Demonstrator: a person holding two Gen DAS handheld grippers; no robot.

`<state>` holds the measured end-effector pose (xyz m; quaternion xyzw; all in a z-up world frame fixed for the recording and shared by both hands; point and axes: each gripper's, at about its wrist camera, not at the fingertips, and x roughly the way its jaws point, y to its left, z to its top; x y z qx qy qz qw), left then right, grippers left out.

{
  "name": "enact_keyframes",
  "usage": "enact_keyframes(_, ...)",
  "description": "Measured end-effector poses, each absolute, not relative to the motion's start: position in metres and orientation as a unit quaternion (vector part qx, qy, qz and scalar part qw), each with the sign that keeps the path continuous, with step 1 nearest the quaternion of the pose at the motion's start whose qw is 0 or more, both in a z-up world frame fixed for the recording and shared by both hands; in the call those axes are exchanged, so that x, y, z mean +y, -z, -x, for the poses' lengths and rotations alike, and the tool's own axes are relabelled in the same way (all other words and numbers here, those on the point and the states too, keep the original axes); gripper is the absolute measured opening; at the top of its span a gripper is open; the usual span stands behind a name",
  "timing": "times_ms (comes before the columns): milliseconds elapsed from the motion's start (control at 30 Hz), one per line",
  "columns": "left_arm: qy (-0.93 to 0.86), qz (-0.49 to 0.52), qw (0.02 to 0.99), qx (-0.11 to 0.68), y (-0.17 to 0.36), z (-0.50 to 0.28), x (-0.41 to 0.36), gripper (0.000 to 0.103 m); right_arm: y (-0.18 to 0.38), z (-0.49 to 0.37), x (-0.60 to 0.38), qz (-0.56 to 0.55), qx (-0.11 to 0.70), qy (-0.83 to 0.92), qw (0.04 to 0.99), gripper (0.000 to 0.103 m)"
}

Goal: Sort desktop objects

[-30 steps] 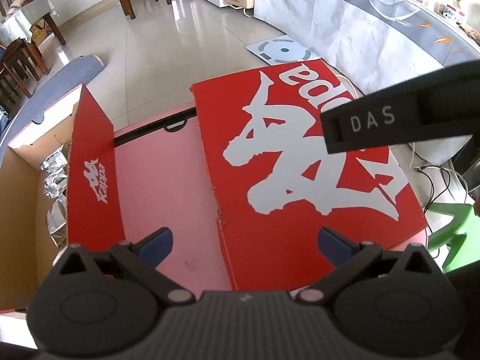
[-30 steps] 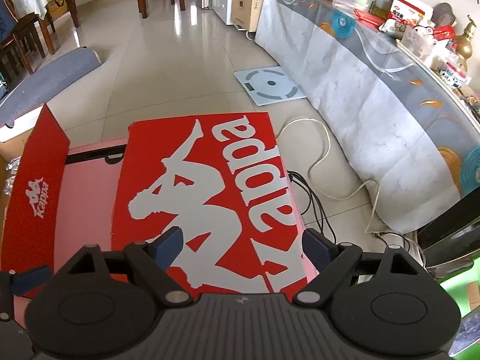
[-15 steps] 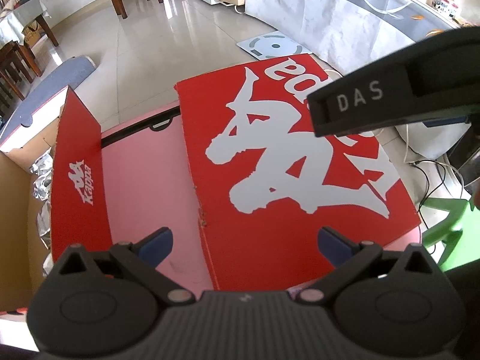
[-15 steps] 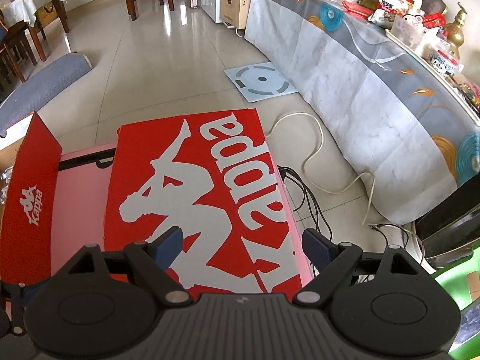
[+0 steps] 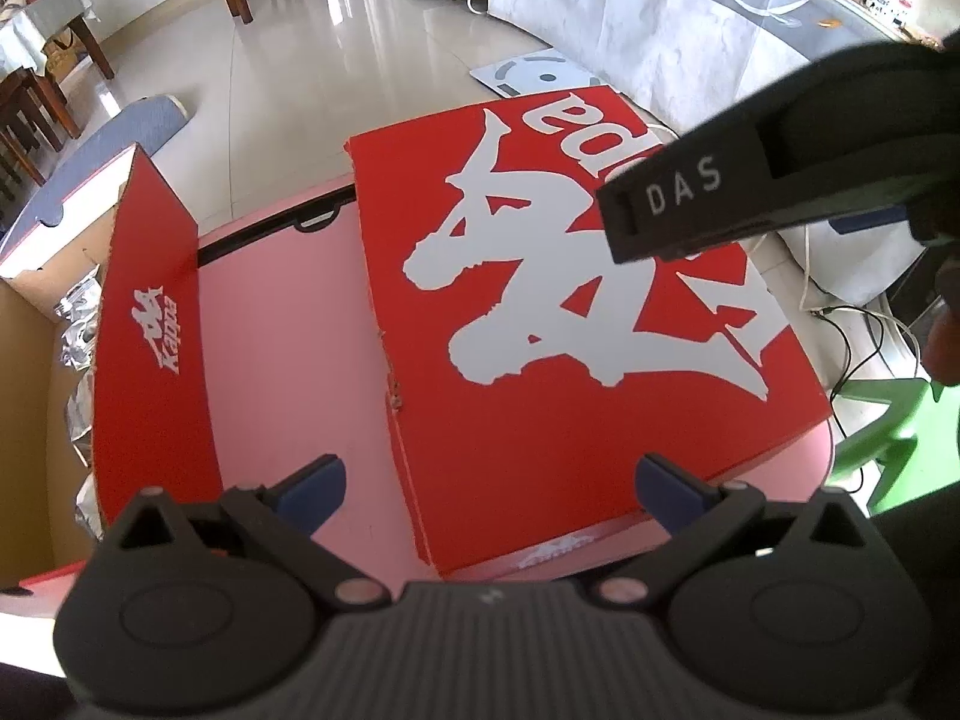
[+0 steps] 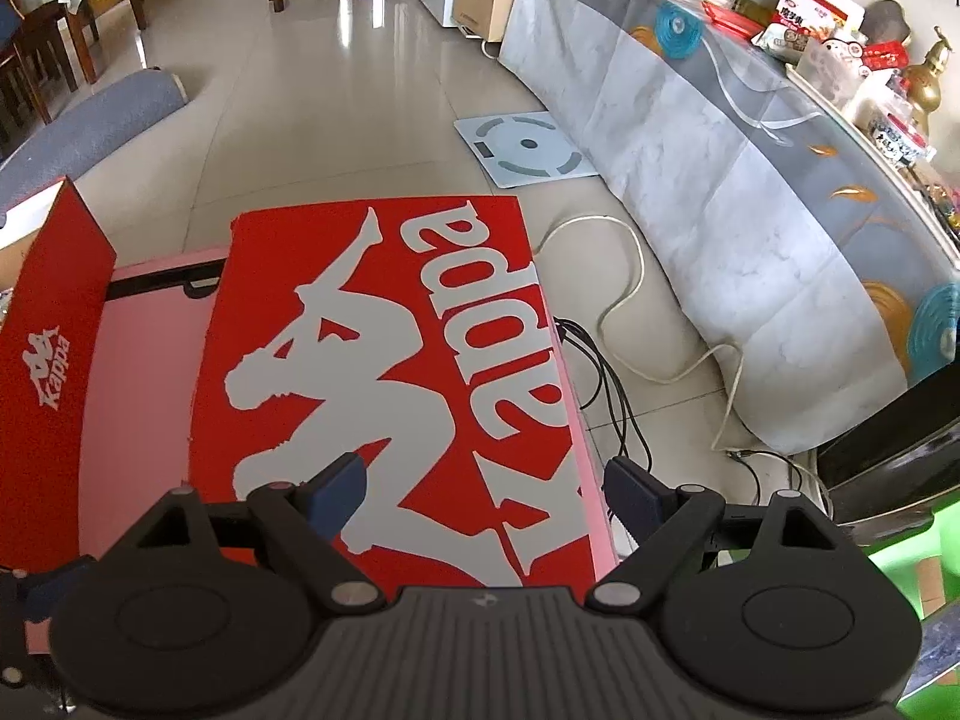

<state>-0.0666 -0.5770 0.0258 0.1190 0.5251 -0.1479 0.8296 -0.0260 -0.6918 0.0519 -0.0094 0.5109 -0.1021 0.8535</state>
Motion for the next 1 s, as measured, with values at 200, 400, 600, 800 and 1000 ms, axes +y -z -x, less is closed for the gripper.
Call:
enact_keyframes(200,0.142,-0.112,0.833,0.522,-0.032,0.069,-0.567,0.103,-0.052,0.025,-0.689,0.008,0.513,0.096,0.853,0.086)
enact_keyframes(400,0.139,-0.101,0.838,0.518,-0.040,0.071,-0.554,0.103,-0.053,0.023,-0.680,-0.004,0.513,0.075,0.855,0.086)
enact_keyframes(600,0.137,-0.096,0.844,0.509,-0.048,0.075,-0.542,0.103,-0.055,0.019,-0.667,-0.009,0.510,0.052,0.859,0.086)
enact_keyframes(800,0.131,-0.080,0.849,0.505,-0.054,0.076,-0.528,0.103,-0.057,0.016,-0.652,-0.013,0.507,0.028,0.861,0.086)
enact_keyframes(1000,0.116,-0.064,0.854,0.503,-0.057,0.073,-0.510,0.103,-0.059,0.012,-0.638,-0.017,0.504,0.003,0.864,0.086)
